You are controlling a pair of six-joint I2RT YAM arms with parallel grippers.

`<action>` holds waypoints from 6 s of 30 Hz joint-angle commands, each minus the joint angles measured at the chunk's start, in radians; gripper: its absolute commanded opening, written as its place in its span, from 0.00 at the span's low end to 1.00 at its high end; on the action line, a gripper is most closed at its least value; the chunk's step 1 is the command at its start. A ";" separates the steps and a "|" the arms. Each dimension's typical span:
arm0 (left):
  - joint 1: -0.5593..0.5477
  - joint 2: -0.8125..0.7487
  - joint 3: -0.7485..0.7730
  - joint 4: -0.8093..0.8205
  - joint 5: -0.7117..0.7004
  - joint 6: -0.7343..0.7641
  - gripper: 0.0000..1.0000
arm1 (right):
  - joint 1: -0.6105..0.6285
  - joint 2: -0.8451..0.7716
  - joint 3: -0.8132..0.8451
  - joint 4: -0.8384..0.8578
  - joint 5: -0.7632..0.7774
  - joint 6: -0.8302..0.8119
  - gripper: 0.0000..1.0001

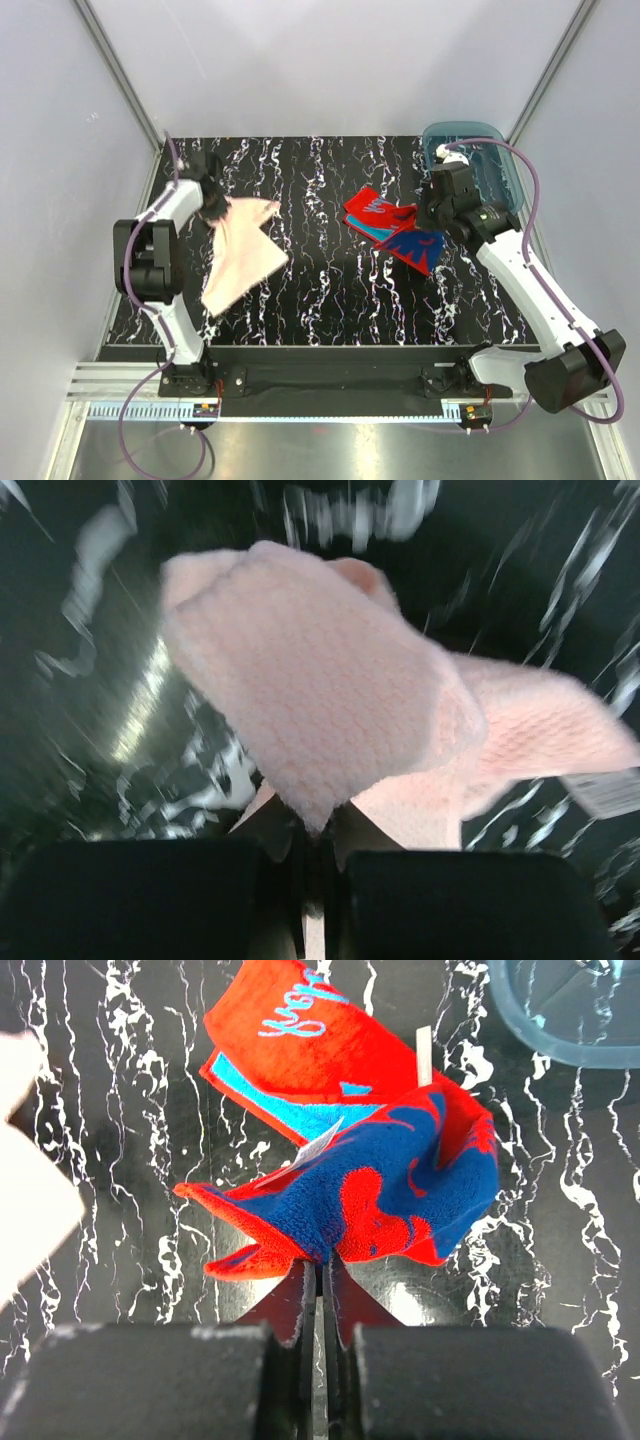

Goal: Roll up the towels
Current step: Flatten the towel

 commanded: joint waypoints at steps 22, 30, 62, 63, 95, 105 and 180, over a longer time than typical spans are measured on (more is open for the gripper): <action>-0.277 0.062 0.295 0.169 0.251 0.100 0.92 | -0.004 -0.149 -0.202 -0.187 -0.024 0.108 0.14; -0.425 0.324 0.536 0.148 0.339 0.025 0.82 | -0.004 -0.171 -0.130 -0.253 -0.069 0.251 1.00; -0.529 0.617 0.697 0.144 0.374 -0.074 0.26 | -0.002 -0.117 -0.219 -0.135 -0.172 0.195 1.00; -0.529 0.613 0.697 0.144 0.365 -0.068 0.23 | -0.002 -0.114 -0.237 -0.098 -0.217 0.188 1.00; -0.449 0.393 0.439 0.163 0.345 0.025 0.00 | 0.254 0.409 -0.248 0.007 -0.061 0.243 0.40; -0.443 0.389 0.427 0.158 0.345 0.037 0.00 | 0.255 0.489 -0.268 0.056 -0.079 0.240 0.23; -0.172 -0.387 -0.316 0.247 0.379 0.054 0.69 | -0.099 0.239 0.045 -0.015 -0.346 0.036 0.00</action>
